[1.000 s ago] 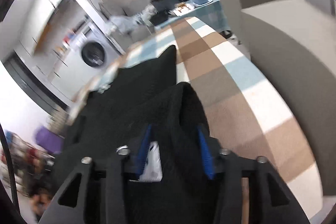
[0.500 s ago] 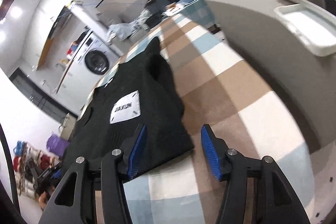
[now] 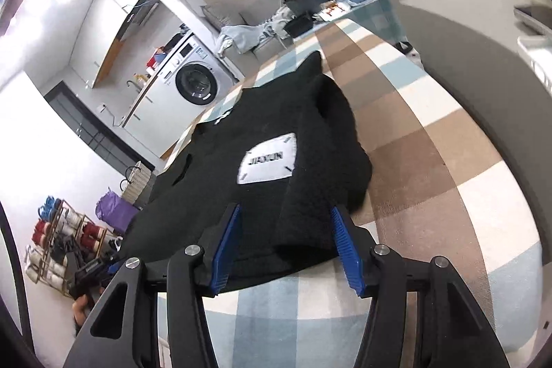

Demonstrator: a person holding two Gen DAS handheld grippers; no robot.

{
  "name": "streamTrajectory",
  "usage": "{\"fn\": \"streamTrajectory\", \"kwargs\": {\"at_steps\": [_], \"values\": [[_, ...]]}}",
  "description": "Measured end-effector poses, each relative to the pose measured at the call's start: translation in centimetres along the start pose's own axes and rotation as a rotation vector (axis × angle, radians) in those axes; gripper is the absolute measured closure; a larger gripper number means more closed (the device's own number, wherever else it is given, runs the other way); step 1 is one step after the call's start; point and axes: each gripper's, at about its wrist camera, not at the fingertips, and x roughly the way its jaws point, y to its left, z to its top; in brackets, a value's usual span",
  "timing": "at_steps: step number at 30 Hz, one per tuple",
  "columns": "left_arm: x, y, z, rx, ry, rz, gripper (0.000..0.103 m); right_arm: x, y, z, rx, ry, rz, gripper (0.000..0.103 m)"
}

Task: Fold small clothes
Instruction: 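Open both grippers and press the folded shirt flat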

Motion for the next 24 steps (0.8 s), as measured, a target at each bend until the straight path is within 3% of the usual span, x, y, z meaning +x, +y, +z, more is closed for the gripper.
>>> {"fn": "streamTrajectory", "kwargs": {"at_steps": [4,9,10,11,12,14,17,24], "values": [[-0.1,-0.1,-0.6,0.002,0.010,0.018,0.044,0.3,-0.8,0.3,0.021,0.006,-0.074,0.048],[0.1,0.2,-0.9,-0.001,0.020,0.019,0.044,0.8,-1.0,0.5,-0.003,0.043,-0.095,0.051],[0.2,0.2,-1.0,-0.001,0.021,0.020,0.044,0.7,-0.9,0.5,-0.001,0.047,-0.080,0.057],[0.3,0.2,-1.0,-0.002,0.022,0.021,0.044,0.6,-0.8,0.5,-0.003,0.042,-0.063,0.076],[0.3,0.2,-1.0,-0.004,0.023,0.018,0.044,0.1,-0.5,0.4,-0.011,0.027,-0.037,0.086],[0.2,0.3,-1.1,-0.010,0.027,0.010,0.044,-0.9,0.1,0.6,-0.033,-0.034,0.020,0.092],[0.1,0.4,-1.3,-0.008,0.030,0.016,0.044,-1.2,0.6,0.9,-0.047,-0.070,0.011,0.092],[-0.7,-0.3,-1.8,-0.001,-0.019,-0.018,0.044,-0.2,0.3,0.9,-0.015,-0.030,0.029,0.089]]}}
